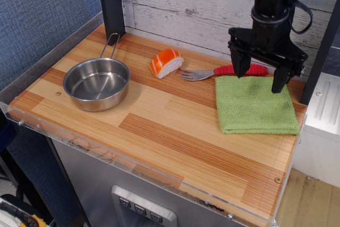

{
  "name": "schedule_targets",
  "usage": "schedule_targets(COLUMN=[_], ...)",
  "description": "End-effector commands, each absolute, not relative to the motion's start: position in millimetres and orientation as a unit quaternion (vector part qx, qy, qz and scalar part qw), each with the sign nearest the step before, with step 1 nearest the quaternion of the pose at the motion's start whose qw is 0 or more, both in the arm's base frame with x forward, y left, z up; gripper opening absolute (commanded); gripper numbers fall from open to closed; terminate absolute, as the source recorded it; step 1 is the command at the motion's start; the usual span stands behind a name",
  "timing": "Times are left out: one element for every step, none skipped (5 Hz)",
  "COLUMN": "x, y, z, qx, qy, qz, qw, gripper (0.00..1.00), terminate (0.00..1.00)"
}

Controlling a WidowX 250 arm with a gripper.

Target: Move the green cloth to the top right corner of the table.

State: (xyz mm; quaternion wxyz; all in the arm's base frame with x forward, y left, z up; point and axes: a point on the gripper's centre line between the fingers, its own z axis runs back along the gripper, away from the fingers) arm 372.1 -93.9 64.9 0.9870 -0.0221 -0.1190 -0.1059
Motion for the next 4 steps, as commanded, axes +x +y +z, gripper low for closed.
schedule_targets(x=[355,350,347,347], y=[-93,-92,-91,-91], z=[133,152,166,166], qx=[-0.026,-0.023,-0.033,-0.033], qy=[-0.205,-0.226,-0.245,-0.245], qz=[-0.092,-0.09,-0.084,-0.084], qw=[0.974,0.97,0.965,0.965], gripper=[1.0,1.0,1.0,1.0], terminate=[0.0,0.0,0.0,0.0])
